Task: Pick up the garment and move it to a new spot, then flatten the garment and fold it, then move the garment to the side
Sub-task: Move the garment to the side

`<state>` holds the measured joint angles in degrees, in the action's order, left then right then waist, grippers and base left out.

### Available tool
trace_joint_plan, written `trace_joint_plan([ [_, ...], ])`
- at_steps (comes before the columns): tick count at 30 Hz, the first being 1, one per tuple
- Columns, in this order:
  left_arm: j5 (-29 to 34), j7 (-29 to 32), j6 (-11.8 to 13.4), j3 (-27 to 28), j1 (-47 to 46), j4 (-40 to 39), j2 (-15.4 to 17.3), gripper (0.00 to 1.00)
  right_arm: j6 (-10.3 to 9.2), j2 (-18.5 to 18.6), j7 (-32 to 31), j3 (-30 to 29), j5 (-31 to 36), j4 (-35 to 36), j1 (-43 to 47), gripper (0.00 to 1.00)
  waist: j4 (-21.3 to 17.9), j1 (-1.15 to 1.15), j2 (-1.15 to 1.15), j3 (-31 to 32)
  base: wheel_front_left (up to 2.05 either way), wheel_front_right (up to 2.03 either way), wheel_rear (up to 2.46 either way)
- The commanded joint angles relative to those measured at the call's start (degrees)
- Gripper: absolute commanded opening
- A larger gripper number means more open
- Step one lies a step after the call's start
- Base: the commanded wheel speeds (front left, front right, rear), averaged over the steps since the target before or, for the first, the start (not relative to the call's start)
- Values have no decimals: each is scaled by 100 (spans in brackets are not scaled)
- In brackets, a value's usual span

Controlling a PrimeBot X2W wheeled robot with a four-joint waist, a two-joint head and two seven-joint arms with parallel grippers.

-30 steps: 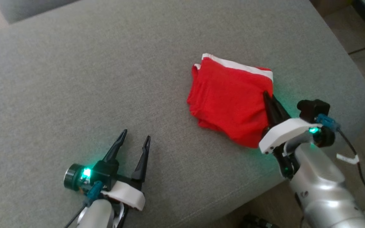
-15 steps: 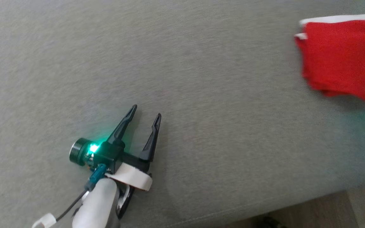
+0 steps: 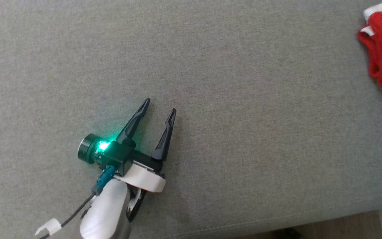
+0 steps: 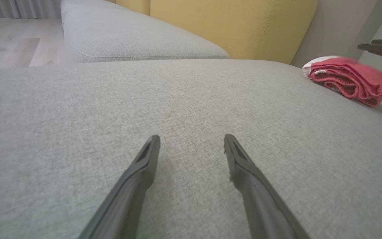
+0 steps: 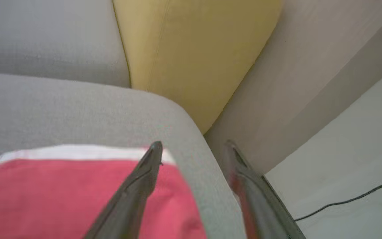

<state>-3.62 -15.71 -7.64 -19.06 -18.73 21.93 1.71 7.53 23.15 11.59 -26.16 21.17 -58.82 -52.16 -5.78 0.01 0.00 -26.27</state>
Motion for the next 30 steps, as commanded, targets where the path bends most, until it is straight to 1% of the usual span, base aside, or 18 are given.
trace_joint_plan([
  [1, -24, 71, 16, 312, 100, 188, 235, 100, -4, 4, 98, 6, 50, 225, -8, 100, -20, -1, 0, 53, 0, 0, 0],
  [3, -29, 71, 16, 353, 128, 185, 225, 100, -4, -234, 226, -86, 110, 370, -60, 100, -28, -1, 0, 159, 0, 0, 0],
  [6, -25, 71, 47, 439, 200, 183, 206, 100, -4, -694, 323, 49, 34, 538, -120, 100, -19, -1, 0, 352, 0, 0, 0],
  [10, -14, 71, 163, 579, 304, 156, 181, 100, -4, -1419, 338, 567, -442, 1162, 66, 100, 79, -1, 0, 651, 0, 0, 0],
  [13, -11, 71, 284, 692, 406, 130, 166, 100, -4, -1734, 339, 980, -913, 1560, 465, 100, 205, -1, 0, 880, 0, 0, 0],
  [19, -22, 71, 496, 959, 637, 125, 147, 100, -4, -1981, 340, 1674, -1700, 1846, 1424, 100, 495, -1, 0, 1278, 0, 0, 0],
  [25, -13, 71, 618, 1167, 848, 140, 137, 100, -4, -2024, 341, 2195, -2289, 1985, 2298, 100, 709, -1, 0, 1587, 0, 0, 0],
  [30, -86, 71, 752, 1411, 1053, 124, 129, 100, -4, -2026, 341, 2558, -2872, 2092, 2858, 100, 732, -1, 0, 1858, 0, 0, 0],
])
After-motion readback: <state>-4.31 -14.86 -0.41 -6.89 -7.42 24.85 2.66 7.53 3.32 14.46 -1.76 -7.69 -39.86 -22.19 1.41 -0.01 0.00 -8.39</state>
